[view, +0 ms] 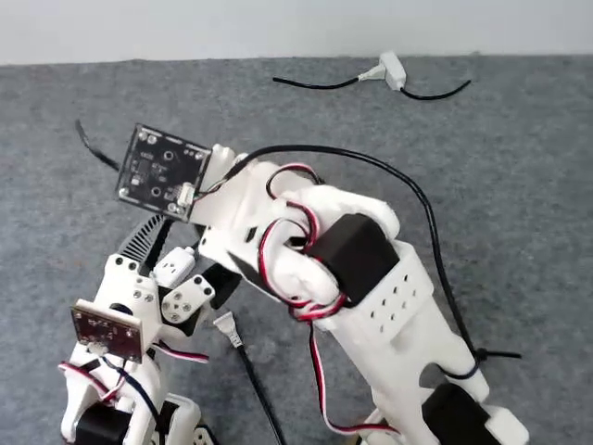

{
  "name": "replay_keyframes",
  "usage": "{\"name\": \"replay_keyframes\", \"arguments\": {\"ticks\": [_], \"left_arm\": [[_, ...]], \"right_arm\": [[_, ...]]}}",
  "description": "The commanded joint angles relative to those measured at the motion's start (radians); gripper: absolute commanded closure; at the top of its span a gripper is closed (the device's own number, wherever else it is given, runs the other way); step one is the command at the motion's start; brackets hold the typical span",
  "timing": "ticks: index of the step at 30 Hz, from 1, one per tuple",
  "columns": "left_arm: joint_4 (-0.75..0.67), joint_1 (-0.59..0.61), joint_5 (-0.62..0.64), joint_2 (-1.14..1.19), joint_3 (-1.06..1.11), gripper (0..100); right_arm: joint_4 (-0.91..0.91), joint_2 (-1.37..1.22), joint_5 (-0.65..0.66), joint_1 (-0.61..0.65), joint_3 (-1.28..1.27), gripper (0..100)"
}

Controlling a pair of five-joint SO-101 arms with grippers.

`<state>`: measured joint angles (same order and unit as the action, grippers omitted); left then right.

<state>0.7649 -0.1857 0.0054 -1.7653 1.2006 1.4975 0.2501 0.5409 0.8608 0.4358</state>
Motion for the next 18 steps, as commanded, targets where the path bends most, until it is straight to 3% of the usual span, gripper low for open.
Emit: {"name": "replay_keyframes", "arguments": {"ticks": [1,18], "left_arm": [[-0.043,0.038,0.012,0.000,-0.025,65],[-0.055,0.044,0.008,0.000,0.039,65]], "right_arm": [[0.050,0.067,-0.035,0.030,0.052,98.9],[0.176,0.124,-0.074,0.067,0.046,98.9]]}}
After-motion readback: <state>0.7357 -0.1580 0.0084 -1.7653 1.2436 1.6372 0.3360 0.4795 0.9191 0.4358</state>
